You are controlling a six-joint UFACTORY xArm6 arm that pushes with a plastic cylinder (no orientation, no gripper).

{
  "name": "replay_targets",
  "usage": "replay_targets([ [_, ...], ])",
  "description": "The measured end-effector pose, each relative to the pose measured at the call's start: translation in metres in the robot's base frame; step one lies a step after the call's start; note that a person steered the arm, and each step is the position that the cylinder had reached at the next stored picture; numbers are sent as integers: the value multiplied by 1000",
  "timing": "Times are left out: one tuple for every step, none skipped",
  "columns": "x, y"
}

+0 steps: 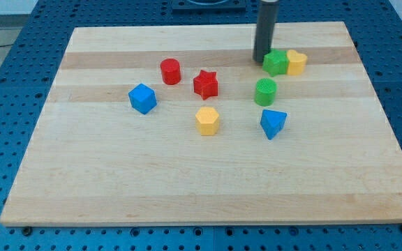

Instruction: Slide the blue triangle slightly to the right

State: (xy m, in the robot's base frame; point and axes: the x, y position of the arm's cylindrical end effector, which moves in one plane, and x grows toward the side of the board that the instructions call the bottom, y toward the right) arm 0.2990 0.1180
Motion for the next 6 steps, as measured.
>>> replay_targets([
  [0, 5],
  [0, -32],
  [15, -72],
  [48, -78],
  [89, -82],
  [130, -98],
])
